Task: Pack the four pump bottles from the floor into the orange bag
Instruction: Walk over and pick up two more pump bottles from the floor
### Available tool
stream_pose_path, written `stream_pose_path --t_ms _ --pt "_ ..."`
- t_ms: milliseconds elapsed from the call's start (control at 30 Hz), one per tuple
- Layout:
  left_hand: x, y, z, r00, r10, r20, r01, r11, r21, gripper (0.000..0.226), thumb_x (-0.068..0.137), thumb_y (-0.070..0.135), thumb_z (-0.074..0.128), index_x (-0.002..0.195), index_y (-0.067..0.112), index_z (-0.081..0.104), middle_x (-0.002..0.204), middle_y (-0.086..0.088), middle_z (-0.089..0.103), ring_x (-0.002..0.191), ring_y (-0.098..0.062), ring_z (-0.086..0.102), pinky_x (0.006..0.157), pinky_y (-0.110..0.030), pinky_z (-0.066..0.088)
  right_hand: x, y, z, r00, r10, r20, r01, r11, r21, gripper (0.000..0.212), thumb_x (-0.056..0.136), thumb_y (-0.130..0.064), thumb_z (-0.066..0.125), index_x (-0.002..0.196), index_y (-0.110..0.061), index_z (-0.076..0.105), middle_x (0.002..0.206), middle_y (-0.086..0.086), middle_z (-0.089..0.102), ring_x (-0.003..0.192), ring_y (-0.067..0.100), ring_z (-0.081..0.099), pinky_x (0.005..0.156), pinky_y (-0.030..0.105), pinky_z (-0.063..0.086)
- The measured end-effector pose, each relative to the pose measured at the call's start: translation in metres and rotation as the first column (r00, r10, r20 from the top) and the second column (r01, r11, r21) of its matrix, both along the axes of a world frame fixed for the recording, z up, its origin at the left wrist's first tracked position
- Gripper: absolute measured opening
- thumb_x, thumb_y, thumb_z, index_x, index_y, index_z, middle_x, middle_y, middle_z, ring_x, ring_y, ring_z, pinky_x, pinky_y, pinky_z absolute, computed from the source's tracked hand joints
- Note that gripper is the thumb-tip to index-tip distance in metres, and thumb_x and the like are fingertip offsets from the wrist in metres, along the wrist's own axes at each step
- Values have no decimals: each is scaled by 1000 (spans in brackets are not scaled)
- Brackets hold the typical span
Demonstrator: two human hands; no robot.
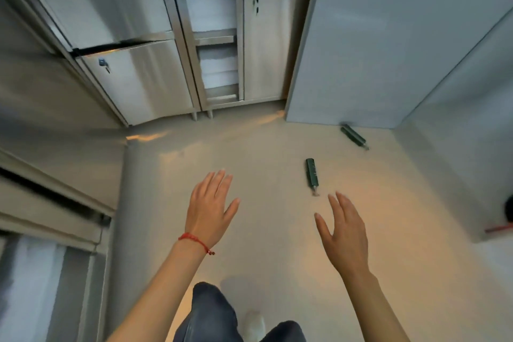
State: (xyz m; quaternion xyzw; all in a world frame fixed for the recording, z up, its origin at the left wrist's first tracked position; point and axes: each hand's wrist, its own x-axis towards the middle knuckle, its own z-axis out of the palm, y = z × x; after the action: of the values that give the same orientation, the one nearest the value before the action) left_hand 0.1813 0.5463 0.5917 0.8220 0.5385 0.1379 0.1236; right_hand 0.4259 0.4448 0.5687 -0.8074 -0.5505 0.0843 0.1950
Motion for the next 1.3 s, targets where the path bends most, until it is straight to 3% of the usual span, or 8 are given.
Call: stream_pose_path --t_ms 467,700,800,867,1067,1233,1300 --pt "70 244 -9 980 -196 -28 194 980 -45 55 86 40 34 123 3 51 131 -19 53 122 -38 47 97 -50 40 58 199 -11 985 -171 3 171 985 -28 50 88 -31 57 132 -9 45 142 13 43 133 30 37 107 41 31" --pt "125 356 -4 933 -350 -79 343 935 -89 74 89 54 6 124 5 50 132 -17 52 123 -38 46 96 -48 41 91 291 -11 965 -262 -26 262 965 -27 49 86 -28 60 129 -7 48 138 16 48 128 33 44 103 45 35" --pt "163 399 -10 923 -378 -75 370 924 -95 71 90 53 11 124 4 49 134 -17 50 124 -38 45 96 -48 41 117 324 -15 959 -281 -30 280 959 -34 48 86 -27 61 128 -6 49 137 16 48 127 34 45 102 45 36" --pt "192 428 -16 915 -395 -79 387 917 -97 62 89 48 24 124 4 49 134 -18 50 124 -38 44 97 -48 41 141 346 -20 955 -295 -22 294 955 -40 49 86 -27 61 129 -7 49 138 16 48 127 34 44 103 45 35" --pt "286 498 -18 884 -460 -80 454 887 -83 62 85 45 26 130 6 43 140 -16 43 132 -34 35 105 -46 32 216 405 -17 937 -347 -30 344 936 -79 51 91 -36 51 133 -9 44 142 14 43 132 31 38 107 42 30" --pt "360 535 -16 811 -581 -71 572 813 -108 59 86 43 29 130 6 44 138 -16 45 130 -35 37 103 -48 34 262 431 -9 899 -437 -22 435 898 -63 69 89 -55 21 130 -6 48 139 16 47 130 33 42 104 44 34" --pt "391 548 -19 772 -632 -63 624 773 -114 57 86 41 32 128 5 45 138 -16 46 130 -36 37 103 -50 35 276 435 -10 864 -503 -33 501 864 -60 67 88 -54 24 130 -7 48 139 15 47 130 32 41 104 44 34"
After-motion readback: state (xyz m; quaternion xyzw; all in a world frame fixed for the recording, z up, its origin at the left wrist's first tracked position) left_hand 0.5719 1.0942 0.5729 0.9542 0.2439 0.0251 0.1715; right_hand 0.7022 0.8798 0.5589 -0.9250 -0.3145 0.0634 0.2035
